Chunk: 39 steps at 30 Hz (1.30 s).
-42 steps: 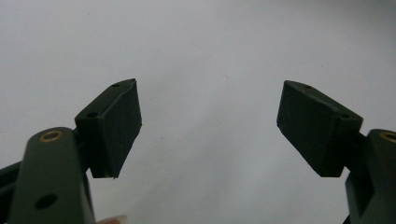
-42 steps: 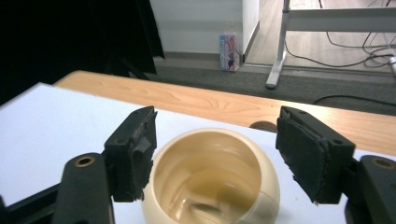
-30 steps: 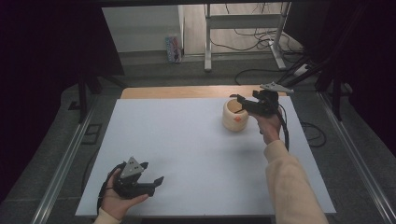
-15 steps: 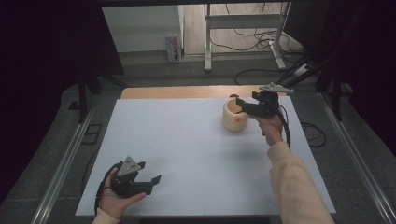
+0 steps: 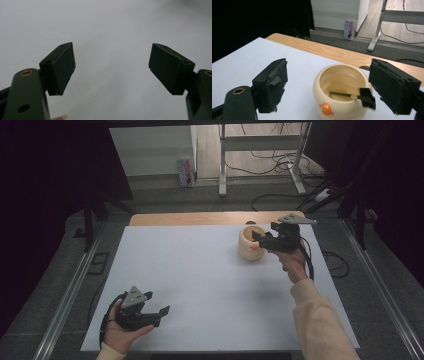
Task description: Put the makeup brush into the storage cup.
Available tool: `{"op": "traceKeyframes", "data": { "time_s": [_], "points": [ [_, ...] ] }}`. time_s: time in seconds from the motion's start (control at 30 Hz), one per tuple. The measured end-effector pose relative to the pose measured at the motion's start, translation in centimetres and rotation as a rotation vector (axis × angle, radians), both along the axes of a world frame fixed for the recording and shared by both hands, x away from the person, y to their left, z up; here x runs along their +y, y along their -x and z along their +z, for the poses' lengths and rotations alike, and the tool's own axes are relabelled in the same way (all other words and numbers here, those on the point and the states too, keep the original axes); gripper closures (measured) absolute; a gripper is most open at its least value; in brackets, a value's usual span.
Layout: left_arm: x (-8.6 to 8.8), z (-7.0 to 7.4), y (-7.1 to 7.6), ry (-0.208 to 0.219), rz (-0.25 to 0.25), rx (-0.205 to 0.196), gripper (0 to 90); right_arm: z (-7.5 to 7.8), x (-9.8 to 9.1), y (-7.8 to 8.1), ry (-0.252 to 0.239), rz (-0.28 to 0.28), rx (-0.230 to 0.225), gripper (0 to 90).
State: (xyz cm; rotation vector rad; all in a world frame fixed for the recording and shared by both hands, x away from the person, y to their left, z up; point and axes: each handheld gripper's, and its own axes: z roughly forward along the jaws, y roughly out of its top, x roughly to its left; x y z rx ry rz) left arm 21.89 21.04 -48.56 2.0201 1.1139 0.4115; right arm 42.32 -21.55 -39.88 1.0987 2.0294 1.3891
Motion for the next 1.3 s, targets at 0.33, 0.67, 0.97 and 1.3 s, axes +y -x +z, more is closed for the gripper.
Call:
{"op": "traceKeyframes", "data": {
  "time_s": [0.33,0.67,0.97,1.3],
  "points": [
    [-0.3,-0.1,-0.3,-0.004,-0.011,0.007,20.8,-0.9,-1.4,2.8,0.007,0.043,0.034,12.5],
    [-0.3,-0.1,-0.5,-0.006,-0.008,0.011,20.5,-1.8,-2.8,5.4,0.042,0.096,0.05,10.5],
    [-0.3,-0.1,-0.4,-0.007,-0.014,0.01,20.5,-2.9,-3.7,7.9,0.029,0.141,0.041,10.5],
    [-0.3,-0.1,-0.5,-0.008,-0.019,0.011,20.4,-4.1,-5.7,10.7,0.013,0.149,0.064,11.3]
  ]
}}
